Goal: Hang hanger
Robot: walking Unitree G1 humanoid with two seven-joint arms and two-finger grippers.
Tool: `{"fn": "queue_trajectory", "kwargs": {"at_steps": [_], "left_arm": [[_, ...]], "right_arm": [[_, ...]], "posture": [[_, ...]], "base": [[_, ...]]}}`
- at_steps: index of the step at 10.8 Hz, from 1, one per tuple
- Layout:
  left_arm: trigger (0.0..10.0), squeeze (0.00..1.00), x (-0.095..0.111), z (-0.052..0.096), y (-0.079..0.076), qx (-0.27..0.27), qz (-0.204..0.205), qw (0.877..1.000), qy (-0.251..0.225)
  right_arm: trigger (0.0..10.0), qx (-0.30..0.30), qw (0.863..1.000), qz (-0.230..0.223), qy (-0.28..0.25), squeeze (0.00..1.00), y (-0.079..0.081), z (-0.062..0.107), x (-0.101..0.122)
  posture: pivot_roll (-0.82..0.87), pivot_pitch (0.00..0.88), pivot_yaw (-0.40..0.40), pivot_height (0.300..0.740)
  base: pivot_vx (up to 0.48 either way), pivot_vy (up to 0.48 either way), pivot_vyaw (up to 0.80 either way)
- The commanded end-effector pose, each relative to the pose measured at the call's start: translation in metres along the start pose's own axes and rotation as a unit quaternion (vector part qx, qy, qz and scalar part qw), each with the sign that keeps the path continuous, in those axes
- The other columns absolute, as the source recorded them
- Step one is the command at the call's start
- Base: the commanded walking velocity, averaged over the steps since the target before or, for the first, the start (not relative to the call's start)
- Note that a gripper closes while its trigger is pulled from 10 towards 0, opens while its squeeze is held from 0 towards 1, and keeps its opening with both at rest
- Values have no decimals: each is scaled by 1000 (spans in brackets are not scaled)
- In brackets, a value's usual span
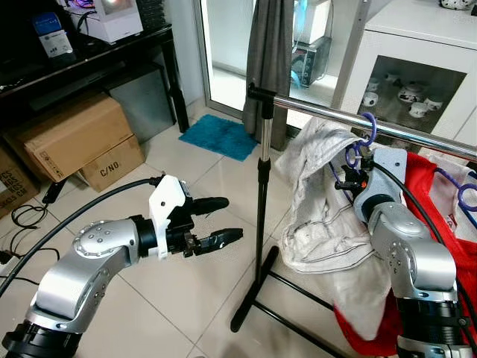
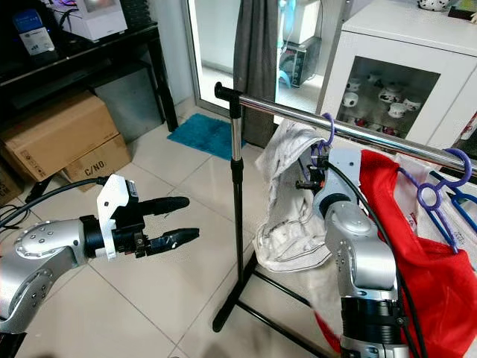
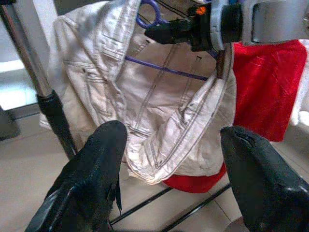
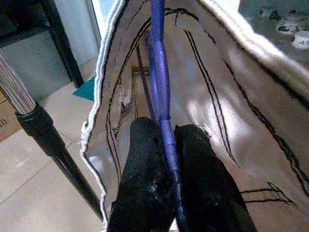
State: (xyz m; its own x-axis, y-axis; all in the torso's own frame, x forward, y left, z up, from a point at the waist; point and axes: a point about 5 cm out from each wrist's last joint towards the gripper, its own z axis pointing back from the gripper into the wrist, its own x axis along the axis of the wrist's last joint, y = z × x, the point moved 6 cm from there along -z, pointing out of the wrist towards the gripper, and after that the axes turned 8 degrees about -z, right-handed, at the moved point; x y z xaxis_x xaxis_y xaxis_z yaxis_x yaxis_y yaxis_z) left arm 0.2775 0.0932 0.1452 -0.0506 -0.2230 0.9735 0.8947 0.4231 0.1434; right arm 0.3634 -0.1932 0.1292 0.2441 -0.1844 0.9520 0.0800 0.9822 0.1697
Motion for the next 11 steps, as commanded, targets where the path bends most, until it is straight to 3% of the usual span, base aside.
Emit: {"fn": "queue_trajectory", "kwargs": {"at_steps": [1,3,5,8,11], "left_arm": [[10000,0,-3,1,13,41,-13,999,14],[10000,0,-17,-2,24,102,-28,993,49],[10000,0,-19,-7,28,141,-31,989,43],[10000,0,-27,-10,33,205,-23,978,42],[10000,0,-31,-16,29,202,-6,979,37]], "right_arm": [[0,13,996,-7,-83,0,6,9,38],[0,19,992,-15,-121,0,6,22,50],[0,28,991,-21,-128,0,6,38,54],[0,63,998,-16,-7,0,22,55,-22],[0,59,997,-37,27,0,26,58,-40]], "posture": [[-64,0,64,740],[-74,0,73,740],[-82,0,72,740],[-103,0,56,740],[-144,0,52,740]], "base": [[0,0,0],[0,0,0],[0,0,0],[0,0,0],[0,0,0]]}}
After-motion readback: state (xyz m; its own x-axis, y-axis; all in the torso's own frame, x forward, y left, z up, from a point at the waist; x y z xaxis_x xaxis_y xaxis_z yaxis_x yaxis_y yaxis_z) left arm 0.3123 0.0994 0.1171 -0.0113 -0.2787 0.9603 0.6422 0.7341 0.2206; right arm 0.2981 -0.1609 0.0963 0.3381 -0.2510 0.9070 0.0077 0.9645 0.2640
